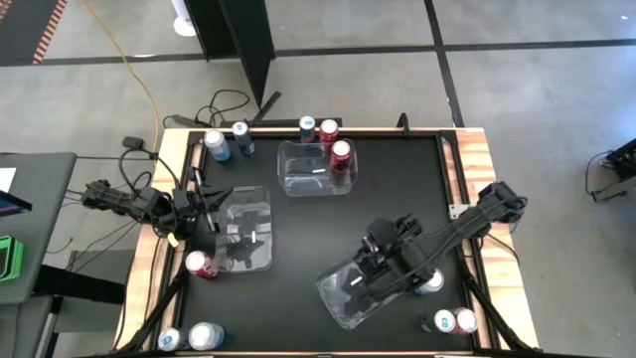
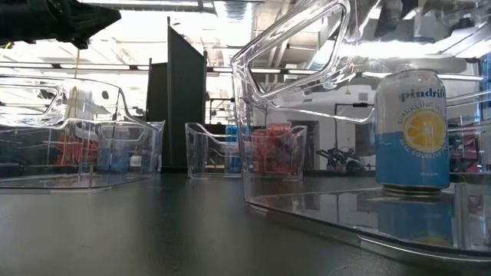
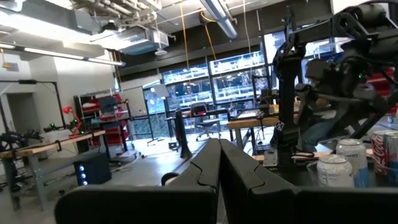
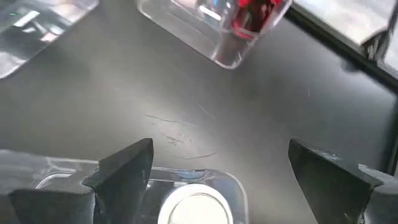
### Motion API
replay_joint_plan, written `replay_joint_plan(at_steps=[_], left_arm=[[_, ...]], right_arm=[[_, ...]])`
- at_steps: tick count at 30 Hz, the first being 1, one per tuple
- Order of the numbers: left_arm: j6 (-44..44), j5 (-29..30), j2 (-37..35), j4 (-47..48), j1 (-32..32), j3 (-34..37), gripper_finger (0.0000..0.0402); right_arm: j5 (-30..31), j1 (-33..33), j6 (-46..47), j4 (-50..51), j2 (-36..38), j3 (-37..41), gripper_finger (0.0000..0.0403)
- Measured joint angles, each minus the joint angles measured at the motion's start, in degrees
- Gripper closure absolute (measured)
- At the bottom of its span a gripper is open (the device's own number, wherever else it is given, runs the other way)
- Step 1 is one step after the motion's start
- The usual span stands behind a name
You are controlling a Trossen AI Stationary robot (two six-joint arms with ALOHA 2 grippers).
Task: Sort soda cans
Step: Put the blue-white soda can into the bottom transparent bin
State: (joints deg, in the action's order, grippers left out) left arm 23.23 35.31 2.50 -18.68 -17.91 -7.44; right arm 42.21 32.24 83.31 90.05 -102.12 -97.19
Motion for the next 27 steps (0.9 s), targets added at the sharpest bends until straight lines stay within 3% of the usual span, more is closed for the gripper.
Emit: replay_joint_plan(at_steps=[8, 17, 22, 27], left_arm=[[-2.26, -0.17, 0.02, -0.02, 0.02, 0.0, 0.0401], [-6.66, -0.68, 0.02, -0.15, 0.0, 0.0, 0.0401], [-8.15, -0.68, 0.02, -0.11, 0.02, 0.0, 0.0401], [-8.3, -0.66, 1.13, -0.04, 0.02, 0.0, 0.0401]], right_arm=[[3.66, 3.29, -17.47, -1.97, 6.31, 0.03, 0.0014], [4.25, -1.1, -38.28, -6.87, 9.29, 0.04, 0.0015], [-5.66, -2.86, -36.79, -0.88, 9.42, 0.06, 0.0029], [-13.42, 3.01, -32.97, -0.03, 13.16, 2.2, 0.0039]])
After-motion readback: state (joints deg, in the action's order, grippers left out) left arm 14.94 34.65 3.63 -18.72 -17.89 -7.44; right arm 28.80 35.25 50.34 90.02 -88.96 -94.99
